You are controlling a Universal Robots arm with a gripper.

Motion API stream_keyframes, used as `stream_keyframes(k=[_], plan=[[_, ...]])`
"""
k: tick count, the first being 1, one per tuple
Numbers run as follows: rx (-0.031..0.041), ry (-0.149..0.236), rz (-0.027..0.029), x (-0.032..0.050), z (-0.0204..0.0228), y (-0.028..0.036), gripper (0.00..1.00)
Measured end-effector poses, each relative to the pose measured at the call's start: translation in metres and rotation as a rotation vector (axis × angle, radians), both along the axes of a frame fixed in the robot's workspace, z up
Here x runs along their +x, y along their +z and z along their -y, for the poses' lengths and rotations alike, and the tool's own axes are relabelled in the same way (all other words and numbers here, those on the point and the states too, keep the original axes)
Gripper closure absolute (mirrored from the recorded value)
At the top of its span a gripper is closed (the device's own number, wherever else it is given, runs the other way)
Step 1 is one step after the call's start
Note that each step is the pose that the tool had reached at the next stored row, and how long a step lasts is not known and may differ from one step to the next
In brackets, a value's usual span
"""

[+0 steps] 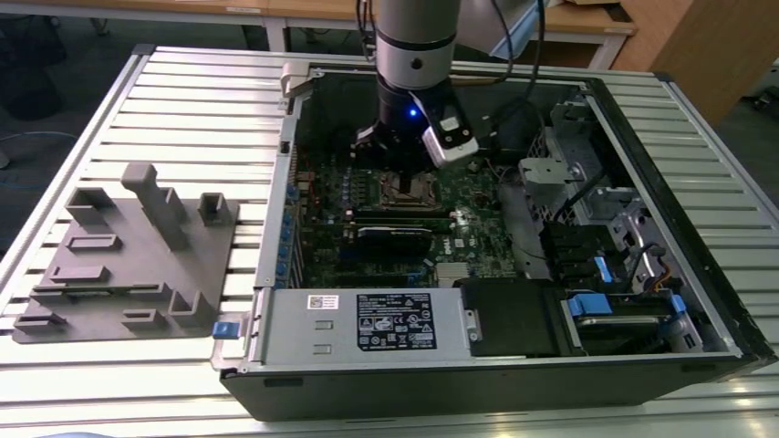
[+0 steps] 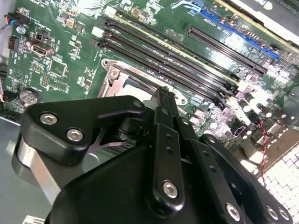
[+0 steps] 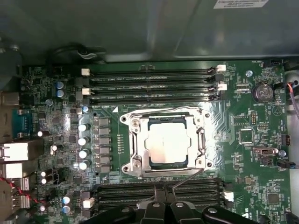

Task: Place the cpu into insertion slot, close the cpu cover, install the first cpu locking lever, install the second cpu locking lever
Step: 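Install the second cpu locking lever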

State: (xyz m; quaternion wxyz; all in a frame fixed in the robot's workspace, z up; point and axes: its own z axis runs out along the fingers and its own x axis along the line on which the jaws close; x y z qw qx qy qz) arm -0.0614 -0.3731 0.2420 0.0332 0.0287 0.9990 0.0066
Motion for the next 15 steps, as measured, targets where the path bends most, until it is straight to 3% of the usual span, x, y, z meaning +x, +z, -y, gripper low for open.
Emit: stream_keyframes(k=[7,15], plan=[[0.0001,0.001,0.0058,-0.003,0.0022,-0.0024,0.89],[0.0,0.001,0.0061,-0.003,0.0022,-0.0026,0.89]])
